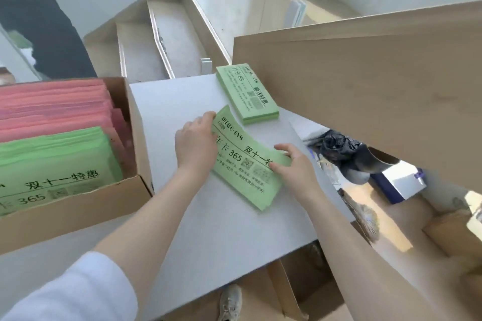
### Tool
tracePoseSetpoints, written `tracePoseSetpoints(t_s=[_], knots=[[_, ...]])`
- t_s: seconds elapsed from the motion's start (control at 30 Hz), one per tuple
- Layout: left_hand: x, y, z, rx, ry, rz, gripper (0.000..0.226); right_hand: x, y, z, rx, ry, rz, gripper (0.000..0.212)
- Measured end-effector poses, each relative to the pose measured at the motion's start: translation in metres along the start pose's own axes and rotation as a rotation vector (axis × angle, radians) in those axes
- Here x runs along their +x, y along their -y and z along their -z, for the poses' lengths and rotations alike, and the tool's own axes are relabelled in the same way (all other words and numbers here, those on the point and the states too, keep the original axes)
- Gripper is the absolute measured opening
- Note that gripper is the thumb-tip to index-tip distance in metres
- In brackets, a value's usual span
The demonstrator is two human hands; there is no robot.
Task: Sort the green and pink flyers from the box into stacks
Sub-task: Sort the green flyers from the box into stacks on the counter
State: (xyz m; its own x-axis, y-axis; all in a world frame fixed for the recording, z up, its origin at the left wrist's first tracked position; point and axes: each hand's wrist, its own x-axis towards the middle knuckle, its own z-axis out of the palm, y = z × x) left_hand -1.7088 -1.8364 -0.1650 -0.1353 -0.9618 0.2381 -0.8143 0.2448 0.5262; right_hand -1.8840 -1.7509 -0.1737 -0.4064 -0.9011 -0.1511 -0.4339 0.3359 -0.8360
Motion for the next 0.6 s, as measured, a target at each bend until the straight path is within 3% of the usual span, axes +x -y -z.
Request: tracePoseSetpoints(t_s=[0.1, 0.17, 0.3, 0.43, 0.6], knots=[[0.016, 0.011, -0.020, 0.096, -0.018, 0.053, 0.049, 0.022, -0.002, -0.006, -0.072, 0.039, 0.012, 0.041], [0.016, 0.020, -0.030, 0.042, -0.001, 0.117, 0.057, 0.029, -0.005, -0.006, -0.098, 0.051, 0.030, 0.040], [-0.014, 0.010, -0.030, -0.447, -0.034, 0.471, 0.061, 0.030, -0.009, -0.006, -0.112, 0.043, 0.067, 0.039], [-0.051, -0.008, -0.031, -1.064, 0.023, 0.621, 0.033, 0.026, -0.007, -0.012, -0.099, 0.016, 0.077, 0.036], [-0.042, 0.002, -0.027, -1.166, 0.149, 0.610, 0.055, 0.024, 0.001, -0.021, -0.108, 0.070, 0.103, 0.029]])
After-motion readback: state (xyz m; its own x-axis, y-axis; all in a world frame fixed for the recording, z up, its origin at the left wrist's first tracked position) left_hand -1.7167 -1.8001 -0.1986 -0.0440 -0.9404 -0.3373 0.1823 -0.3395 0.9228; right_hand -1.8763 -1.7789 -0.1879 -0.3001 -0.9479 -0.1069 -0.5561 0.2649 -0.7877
